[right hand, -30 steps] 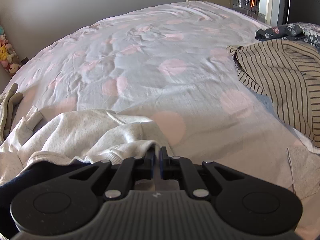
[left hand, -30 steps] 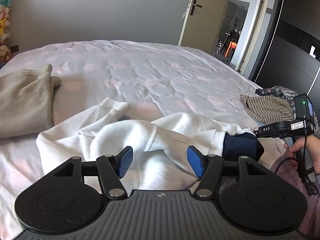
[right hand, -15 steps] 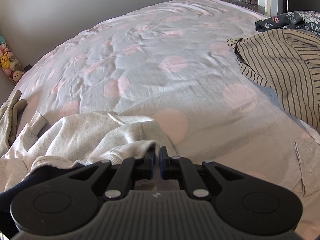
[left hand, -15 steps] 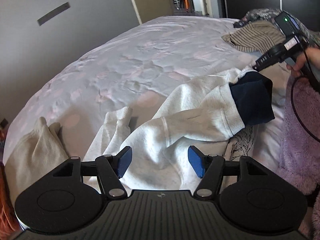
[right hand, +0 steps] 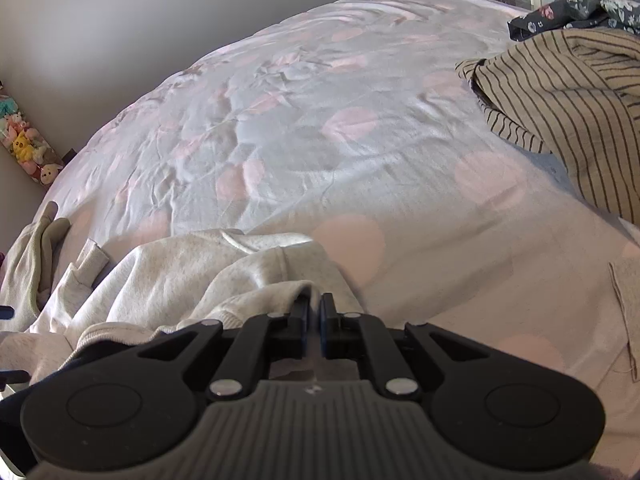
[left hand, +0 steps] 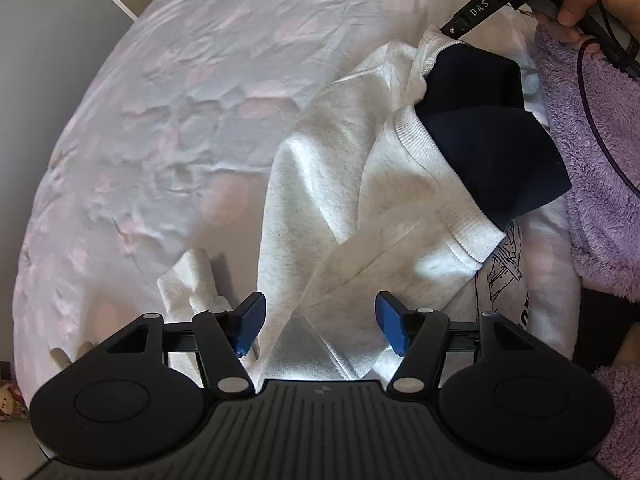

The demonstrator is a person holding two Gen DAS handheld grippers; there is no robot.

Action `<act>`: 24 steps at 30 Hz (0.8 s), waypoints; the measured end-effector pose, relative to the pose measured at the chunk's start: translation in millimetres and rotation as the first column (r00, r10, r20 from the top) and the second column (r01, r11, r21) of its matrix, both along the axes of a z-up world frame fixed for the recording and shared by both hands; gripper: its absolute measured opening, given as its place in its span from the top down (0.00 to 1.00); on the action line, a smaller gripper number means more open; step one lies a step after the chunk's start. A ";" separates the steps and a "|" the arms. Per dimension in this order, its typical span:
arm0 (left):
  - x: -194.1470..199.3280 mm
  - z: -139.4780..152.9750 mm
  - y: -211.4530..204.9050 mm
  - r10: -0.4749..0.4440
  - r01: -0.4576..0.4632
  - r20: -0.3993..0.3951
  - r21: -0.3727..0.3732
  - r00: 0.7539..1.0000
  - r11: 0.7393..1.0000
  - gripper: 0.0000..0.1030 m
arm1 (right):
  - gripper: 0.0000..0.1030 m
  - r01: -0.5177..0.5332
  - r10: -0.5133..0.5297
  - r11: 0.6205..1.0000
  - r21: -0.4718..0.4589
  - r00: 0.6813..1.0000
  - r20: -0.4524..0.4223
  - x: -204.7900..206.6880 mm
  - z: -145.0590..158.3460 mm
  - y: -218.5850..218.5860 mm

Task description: Fold clothes

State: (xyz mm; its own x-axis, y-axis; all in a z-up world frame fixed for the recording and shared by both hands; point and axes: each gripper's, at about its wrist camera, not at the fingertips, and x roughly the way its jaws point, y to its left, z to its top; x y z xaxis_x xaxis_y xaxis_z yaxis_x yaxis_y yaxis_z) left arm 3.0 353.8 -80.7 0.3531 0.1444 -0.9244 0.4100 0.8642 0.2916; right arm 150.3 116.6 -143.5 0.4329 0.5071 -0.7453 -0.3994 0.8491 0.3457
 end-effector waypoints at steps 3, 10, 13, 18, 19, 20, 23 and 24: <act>-8.2 9.8 6.3 0.062 -0.061 0.012 -0.092 0.998 0.994 0.75 | 0.93 0.001 -0.001 1.000 0.015 1.000 -0.014 2.7 -3.2 -0.5; -51.6 44.1 14.4 0.237 -0.202 0.126 -0.240 0.963 0.950 0.92 | 0.92 -0.005 0.006 1.000 0.028 1.000 -0.022 3.7 -3.1 -0.4; -70.3 58.9 17.9 0.313 -0.253 0.166 -0.307 0.935 0.918 0.93 | 0.92 -0.016 0.017 0.999 0.033 1.000 -0.017 1.2 0.3 -0.5; -101.3 83.4 23.7 0.440 -0.323 0.219 -0.419 0.871 0.848 0.93 | 0.92 -0.086 0.085 0.996 0.014 0.996 0.041 -12.0 15.3 3.0; -107.0 85.0 21.8 0.458 -0.332 0.225 -0.435 0.860 0.837 0.93 | 0.92 -0.102 0.101 0.995 0.007 0.993 0.054 -15.5 19.3 3.5; -112.2 84.0 17.5 0.471 -0.339 0.229 -0.445 0.852 0.829 0.93 | 0.91 -0.118 0.118 0.993 0.000 0.991 0.066 -19.6 24.2 3.3; -127.8 81.0 4.6 0.509 -0.357 0.240 -0.476 0.827 0.803 0.93 | 0.89 -0.168 0.170 0.985 -0.025 0.982 0.085 -32.4 39.0 -0.8; -133.0 79.9 0.3 0.522 -0.363 0.243 -0.487 0.818 0.795 0.93 | 0.88 -0.188 0.191 0.981 -0.039 0.977 0.095 -37.9 44.1 -3.7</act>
